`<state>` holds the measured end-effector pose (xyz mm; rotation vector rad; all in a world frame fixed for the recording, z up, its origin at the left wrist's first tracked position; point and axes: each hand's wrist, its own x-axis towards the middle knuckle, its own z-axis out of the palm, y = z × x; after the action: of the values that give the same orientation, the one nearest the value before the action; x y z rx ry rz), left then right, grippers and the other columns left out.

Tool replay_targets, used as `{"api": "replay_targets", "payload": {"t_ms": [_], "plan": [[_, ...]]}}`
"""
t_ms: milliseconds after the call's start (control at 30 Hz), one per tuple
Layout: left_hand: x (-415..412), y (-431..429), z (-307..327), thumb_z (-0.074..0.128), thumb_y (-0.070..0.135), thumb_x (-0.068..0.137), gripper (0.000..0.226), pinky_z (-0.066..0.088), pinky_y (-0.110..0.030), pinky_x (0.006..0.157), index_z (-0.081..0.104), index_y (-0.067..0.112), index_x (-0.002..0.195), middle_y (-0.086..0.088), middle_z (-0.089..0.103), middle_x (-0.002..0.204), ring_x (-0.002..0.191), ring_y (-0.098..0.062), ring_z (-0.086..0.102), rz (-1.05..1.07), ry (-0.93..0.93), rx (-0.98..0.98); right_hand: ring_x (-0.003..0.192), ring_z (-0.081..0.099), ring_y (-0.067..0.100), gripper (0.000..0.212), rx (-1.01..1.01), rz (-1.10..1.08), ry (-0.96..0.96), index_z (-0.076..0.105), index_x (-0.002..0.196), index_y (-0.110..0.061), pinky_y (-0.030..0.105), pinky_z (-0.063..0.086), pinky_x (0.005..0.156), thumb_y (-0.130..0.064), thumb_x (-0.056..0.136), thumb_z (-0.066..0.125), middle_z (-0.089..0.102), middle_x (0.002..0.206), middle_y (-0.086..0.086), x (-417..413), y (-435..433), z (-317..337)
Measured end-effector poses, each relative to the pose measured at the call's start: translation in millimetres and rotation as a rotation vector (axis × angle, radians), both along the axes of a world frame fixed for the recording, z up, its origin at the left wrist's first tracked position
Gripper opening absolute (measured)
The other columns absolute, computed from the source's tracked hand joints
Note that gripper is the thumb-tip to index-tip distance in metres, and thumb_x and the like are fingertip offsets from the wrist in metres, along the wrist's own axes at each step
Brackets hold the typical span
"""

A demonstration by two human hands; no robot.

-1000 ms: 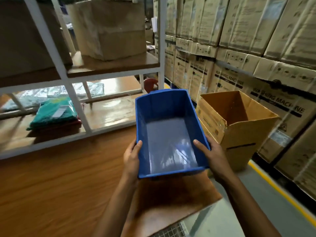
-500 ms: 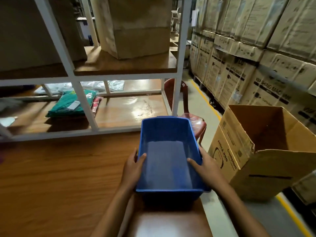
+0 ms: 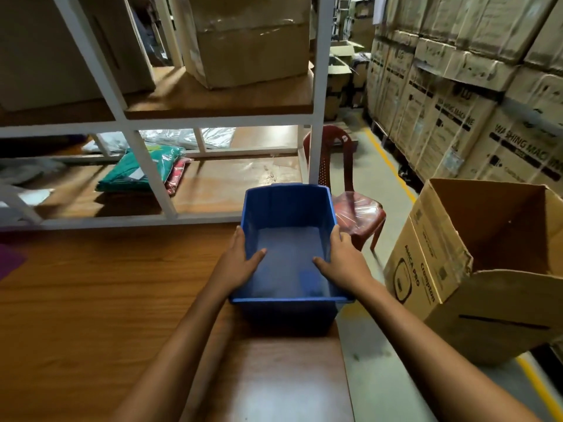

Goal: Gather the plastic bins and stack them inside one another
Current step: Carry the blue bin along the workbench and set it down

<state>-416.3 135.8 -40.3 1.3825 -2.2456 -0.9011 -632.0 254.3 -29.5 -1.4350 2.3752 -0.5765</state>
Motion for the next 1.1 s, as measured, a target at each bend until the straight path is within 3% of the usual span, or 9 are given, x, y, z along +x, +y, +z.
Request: {"api": "replay_targets", "payload": {"t_ms": [100, 200, 333, 567, 667, 767, 900, 933, 1100], "plan": [[-1.6, 0.7, 2.3, 0.047, 0.071, 0.081, 0.095, 0.035, -0.050, 0.114, 0.016, 0.020, 0.155, -0.007, 0.027, 0.160, 0.145, -0.026, 0.031, -0.015, -0.018, -0.012, 0.131, 0.047, 0.039, 0.096, -0.006, 0.017, -0.002, 0.004, 0.156, -0.008, 0.046, 0.046, 0.099, -0.042, 0.089, 0.065, 0.028, 0.154, 0.018, -2.2, 1.2, -1.6], [-5.3, 1.1, 5.8, 0.050, 0.060, 0.091, 0.092, 0.016, -0.043, 0.123, 0.007, 0.012, 0.157, -0.008, 0.009, 0.165, 0.152, -0.023, 0.009, -0.065, -0.054, -0.025, 0.128, 0.049, 0.041, 0.094, 0.016, 0.041, 0.027, 0.004, 0.155, -0.007, 0.046, 0.047, 0.095, -0.037, 0.090, 0.063, 0.028, 0.154, 0.018, -6.1, 4.1, -0.2], [-7.8, 5.7, 8.4, 0.049, 0.054, 0.095, 0.089, 0.011, -0.039, 0.123, 0.004, 0.009, 0.157, -0.009, 0.003, 0.166, 0.153, -0.022, 0.003, -0.054, -0.066, -0.022, 0.127, 0.051, 0.039, 0.093, 0.015, 0.040, 0.039, 0.003, 0.156, -0.010, 0.047, 0.049, 0.095, -0.035, 0.090, 0.064, 0.027, 0.156, 0.017, -7.1, 5.8, 0.1], [3.4, 13.0, 15.6, 0.049, 0.055, 0.095, 0.086, 0.020, -0.047, 0.120, 0.004, 0.018, 0.158, -0.006, 0.008, 0.166, 0.152, -0.023, 0.009, -0.061, -0.042, -0.046, 0.133, 0.043, 0.040, 0.091, -0.024, 0.042, 0.075, 0.010, 0.155, -0.009, 0.047, 0.046, 0.099, -0.041, 0.089, 0.064, 0.025, 0.157, 0.016, -1.5, 0.8, 2.4], [3.6, 24.9, 31.7, 0.050, 0.053, 0.095, 0.085, 0.029, -0.052, 0.116, 0.000, 0.024, 0.157, -0.004, 0.005, 0.166, 0.150, -0.024, 0.015, -0.031, -0.026, -0.140, 0.139, 0.039, 0.035, 0.091, -0.120, 0.025, 0.054, 0.013, 0.154, -0.017, 0.052, 0.048, 0.102, -0.047, 0.086, 0.065, 0.024, 0.160, 0.010, 0.1, 7.3, 7.6], [10.1, 49.7, 49.3, 0.046, 0.053, 0.096, 0.082, 0.021, -0.044, 0.117, -0.001, 0.026, 0.157, 0.000, 0.000, 0.167, 0.152, -0.018, 0.007, 0.010, 0.029, -0.279, 0.146, 0.031, 0.026, 0.085, -0.331, -0.011, -0.015, 0.018, 0.155, -0.024, 0.048, 0.042, 0.109, -0.050, 0.088, 0.062, 0.024, 0.162, 0.003, 14.3, 34.2, 20.7], [29.7, 98.1, 57.1, 0.047, 0.047, 0.098, 0.074, 0.019, -0.034, 0.117, 0.011, 0.024, 0.158, 0.003, 0.008, 0.166, 0.152, -0.013, 0.008, 0.077, 0.157, -0.379, 0.145, 0.030, 0.012, 0.075, -0.595, 0.004, -0.111, 0.028, 0.154, -0.022, 0.022, 0.032, 0.109, -0.046, 0.091, 0.061, 0.030, 0.161, -0.002, 52.8, 92.3, 38.2], [35.2, 110.1, 55.0, 0.049, 0.045, 0.098, 0.072, 0.019, -0.033, 0.118, 0.014, 0.023, 0.157, 0.003, 0.011, 0.165, 0.152, -0.013, 0.009, 0.098, 0.182, -0.390, 0.145, 0.031, 0.010, 0.074, -0.636, 0.017, -0.145, 0.030, 0.153, -0.021, 0.021, 0.035, 0.109, -0.045, 0.091, 0.060, 0.032, 0.160, -0.003, 62.4, 103.7, 38.7], [71.6, 164.1, 25.3, 0.057, 0.037, 0.093, 0.069, 0.018, -0.013, 0.117, 0.030, 0.016, 0.153, -0.002, 0.025, 0.162, 0.151, -0.013, 0.020, 0.164, 0.226, -0.420, 0.142, 0.040, 0.017, 0.070, -0.700, 0.147, -0.202, 0.039, 0.148, -0.010, 0.046, 0.049, 0.104, -0.041, 0.089, 0.060, 0.041, 0.153, 0.007, 101.4, 138.1, 22.9]]}}
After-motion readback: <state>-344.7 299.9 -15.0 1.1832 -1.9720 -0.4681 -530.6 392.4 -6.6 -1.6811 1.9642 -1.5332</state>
